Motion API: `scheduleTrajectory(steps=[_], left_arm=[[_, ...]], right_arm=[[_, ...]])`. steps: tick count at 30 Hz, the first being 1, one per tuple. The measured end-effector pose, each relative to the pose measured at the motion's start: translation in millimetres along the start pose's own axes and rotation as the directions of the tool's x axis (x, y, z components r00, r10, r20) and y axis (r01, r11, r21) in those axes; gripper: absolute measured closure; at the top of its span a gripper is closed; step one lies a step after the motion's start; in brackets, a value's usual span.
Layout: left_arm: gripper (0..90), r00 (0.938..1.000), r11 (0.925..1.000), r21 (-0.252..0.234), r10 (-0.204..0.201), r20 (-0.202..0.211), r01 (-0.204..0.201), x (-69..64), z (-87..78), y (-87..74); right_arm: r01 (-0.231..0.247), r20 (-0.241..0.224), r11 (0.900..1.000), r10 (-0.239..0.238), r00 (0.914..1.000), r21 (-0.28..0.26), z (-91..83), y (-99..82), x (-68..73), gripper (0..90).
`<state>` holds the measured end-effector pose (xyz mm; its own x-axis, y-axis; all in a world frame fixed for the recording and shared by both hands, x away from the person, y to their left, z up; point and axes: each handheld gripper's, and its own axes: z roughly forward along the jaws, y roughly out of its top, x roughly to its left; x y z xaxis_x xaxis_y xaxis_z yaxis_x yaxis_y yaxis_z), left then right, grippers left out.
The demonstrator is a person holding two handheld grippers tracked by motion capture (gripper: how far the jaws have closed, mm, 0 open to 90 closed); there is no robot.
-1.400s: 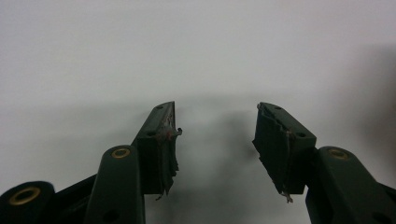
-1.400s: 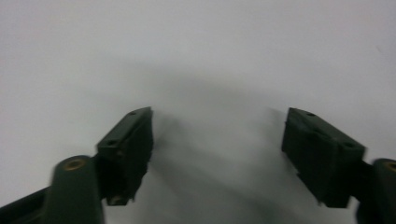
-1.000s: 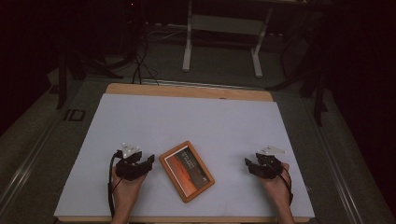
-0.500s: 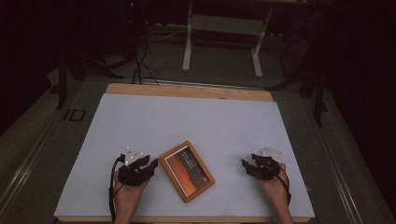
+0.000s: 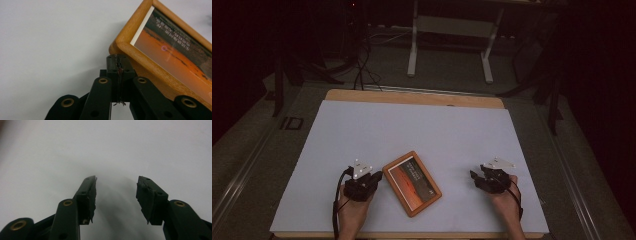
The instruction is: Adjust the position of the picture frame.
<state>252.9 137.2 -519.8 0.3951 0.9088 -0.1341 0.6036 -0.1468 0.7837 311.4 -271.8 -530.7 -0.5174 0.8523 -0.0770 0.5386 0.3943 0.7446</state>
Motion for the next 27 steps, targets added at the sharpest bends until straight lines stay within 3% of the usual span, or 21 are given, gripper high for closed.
scheduleTrajectory(steps=[14,21,24,27], left_arm=[[89.2,0.999,1.0,0.006,-0.001,-0.045,0.001,1.4,9.6,10.1],[89.3,0.9982,0.9997,0.02,0.018,-0.057,-0.017,-0.1,19.1,18.9],[89.3,0.9979,0.9994,0.022,0.028,-0.058,-0.027,-1.3,24.8,23.4],[89.4,0.999,0.9997,0.021,0.01,-0.044,-0.01,-1.3,30.5,28.0]], right_arm=[[0.019,-0.01,0.9997,-0.019,0.9998,0.017,3.8,-0.5,4.4,49.6],[0.021,-0.014,0.9997,-0.021,0.9997,0.013,4.3,0.1,7.3,49.6],[0.028,-0.013,0.9995,-0.028,0.9995,0.015,4.1,0.6,8.2,49.6],[0.027,-0.012,0.9996,-0.027,0.9996,0.012,3.8,0.6,8.1,49.6]])
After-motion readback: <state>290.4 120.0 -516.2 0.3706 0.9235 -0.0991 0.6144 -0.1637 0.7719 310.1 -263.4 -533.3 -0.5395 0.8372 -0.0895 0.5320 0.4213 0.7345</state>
